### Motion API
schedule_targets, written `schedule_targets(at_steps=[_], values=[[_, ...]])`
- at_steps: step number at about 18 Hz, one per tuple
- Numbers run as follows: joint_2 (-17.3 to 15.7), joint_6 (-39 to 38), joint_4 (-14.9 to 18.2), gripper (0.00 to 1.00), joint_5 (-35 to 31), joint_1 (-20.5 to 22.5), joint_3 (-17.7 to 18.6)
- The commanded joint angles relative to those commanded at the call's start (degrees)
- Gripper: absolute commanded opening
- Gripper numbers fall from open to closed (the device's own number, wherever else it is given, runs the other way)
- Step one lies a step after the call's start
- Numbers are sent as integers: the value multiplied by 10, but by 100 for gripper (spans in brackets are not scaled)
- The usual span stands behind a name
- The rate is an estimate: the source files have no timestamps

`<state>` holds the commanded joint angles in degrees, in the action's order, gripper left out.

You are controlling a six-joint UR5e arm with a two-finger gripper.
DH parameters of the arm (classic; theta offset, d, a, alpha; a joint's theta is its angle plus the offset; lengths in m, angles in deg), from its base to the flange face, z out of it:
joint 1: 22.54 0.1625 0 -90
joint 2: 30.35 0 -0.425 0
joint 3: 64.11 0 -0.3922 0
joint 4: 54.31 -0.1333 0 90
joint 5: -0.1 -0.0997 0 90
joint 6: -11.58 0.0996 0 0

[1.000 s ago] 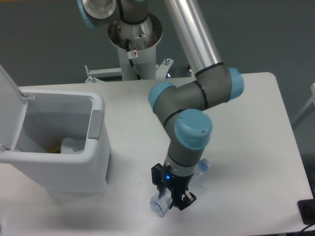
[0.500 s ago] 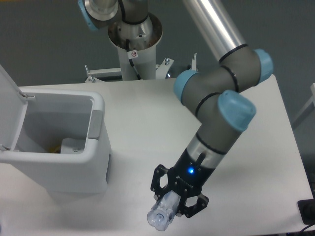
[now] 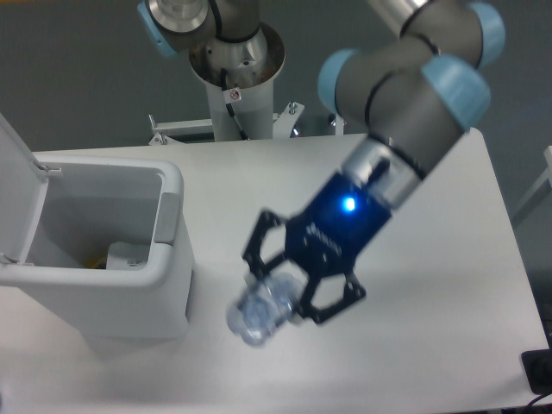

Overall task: Place the trash in the trash can
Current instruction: 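Lift the bottle and carry it over the trash bin, then open the gripper to release the bottle into the bin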

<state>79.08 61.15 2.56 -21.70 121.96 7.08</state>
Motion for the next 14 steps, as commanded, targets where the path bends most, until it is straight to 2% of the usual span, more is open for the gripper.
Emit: schedule_targets(at_steps=[5,7,9,10,12,14], values=[[-16,-24,0,30,27,-36,4],[-32,-23,0,31,41,-46,16],[-43,-22,-1,31,41,-62,36],[-54,-19,-2,31,41,-79,58],[-71,-7,-7,34,41,-86,100],[-72,-5,-25,40,40,-104,117]])
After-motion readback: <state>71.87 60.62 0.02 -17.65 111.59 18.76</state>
